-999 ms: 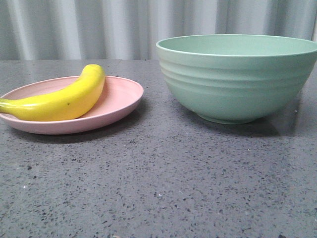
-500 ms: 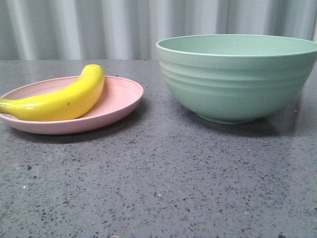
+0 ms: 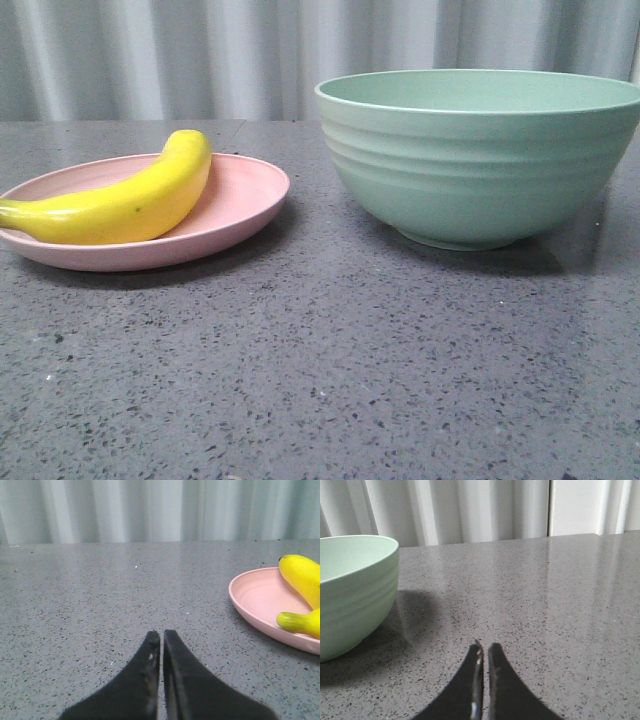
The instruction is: Transfer banana from pink plate to green bowl
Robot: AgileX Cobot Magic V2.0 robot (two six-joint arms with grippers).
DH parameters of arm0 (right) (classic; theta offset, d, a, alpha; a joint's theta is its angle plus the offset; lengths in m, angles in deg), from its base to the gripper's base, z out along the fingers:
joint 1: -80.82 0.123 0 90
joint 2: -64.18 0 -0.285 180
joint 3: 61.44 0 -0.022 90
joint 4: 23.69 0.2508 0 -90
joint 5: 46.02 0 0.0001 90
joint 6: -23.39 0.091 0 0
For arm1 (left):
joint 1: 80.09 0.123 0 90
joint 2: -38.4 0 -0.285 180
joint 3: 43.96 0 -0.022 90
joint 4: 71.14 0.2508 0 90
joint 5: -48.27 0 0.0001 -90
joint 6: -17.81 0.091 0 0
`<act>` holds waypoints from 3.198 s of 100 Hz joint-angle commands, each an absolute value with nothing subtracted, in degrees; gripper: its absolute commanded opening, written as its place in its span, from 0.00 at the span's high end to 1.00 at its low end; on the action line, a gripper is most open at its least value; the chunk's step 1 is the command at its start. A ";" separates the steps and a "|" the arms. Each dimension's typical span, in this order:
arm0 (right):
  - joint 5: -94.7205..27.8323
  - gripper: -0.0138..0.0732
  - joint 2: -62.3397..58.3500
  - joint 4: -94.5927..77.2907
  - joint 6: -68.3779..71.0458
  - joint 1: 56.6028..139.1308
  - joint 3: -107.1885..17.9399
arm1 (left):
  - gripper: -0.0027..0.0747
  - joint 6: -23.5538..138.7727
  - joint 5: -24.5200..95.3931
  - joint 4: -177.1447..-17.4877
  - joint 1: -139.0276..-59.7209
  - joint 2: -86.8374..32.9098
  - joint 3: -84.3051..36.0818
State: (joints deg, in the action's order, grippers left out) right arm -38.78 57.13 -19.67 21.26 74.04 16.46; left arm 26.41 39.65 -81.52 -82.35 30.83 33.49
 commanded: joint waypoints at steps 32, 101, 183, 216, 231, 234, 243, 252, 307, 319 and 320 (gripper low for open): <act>-43.62 0.92 57.99 -19.78 21.13 73.67 17.76 | 0.99 26.37 44.18 -82.24 -82.23 32.55 34.00; -36.56 0.92 55.08 -18.37 21.13 73.67 11.09 | 0.99 26.37 41.69 -82.92 -82.23 28.34 26.32; -37.45 0.91 35.82 -17.89 21.03 73.67 -1.09 | 0.32 26.37 54.95 -82.79 -82.23 8.75 17.78; -37.82 0.91 35.82 -17.89 21.03 73.67 -1.09 | 0.40 26.37 39.33 -82.79 -82.64 4.35 7.60; -37.91 0.91 35.82 -17.89 21.03 73.67 -0.96 | 0.40 26.37 33.28 -83.18 -87.05 -1.45 1.41; -37.91 0.91 35.82 -17.89 21.03 73.67 -0.88 | 0.40 26.37 32.35 -83.18 -88.28 -3.04 0.33; -37.91 0.91 35.82 -17.89 21.03 73.67 -0.88 | 0.40 26.37 30.62 -83.18 -92.75 -7.41 -2.93; -37.91 0.91 35.82 -17.89 21.03 73.67 -0.88 | 0.40 26.37 29.29 -83.18 -97.60 -12.66 -5.74; -37.91 0.91 35.82 -17.89 21.03 73.67 -0.88 | 0.40 26.37 15.26 -82.74 -112.08 -45.90 -23.25; -37.91 0.91 35.82 -17.89 21.03 73.67 -0.88 | 0.40 26.37 13.66 -82.01 -112.08 -49.99 -25.97; -37.91 0.91 35.82 -17.89 21.03 73.67 -0.88 | 0.40 26.37 13.66 -81.86 -112.08 -50.16 -25.98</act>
State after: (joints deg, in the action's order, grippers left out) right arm -33.27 36.61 -17.81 21.26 74.04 0.93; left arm 26.41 12.44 -82.16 -111.66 -49.59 -22.71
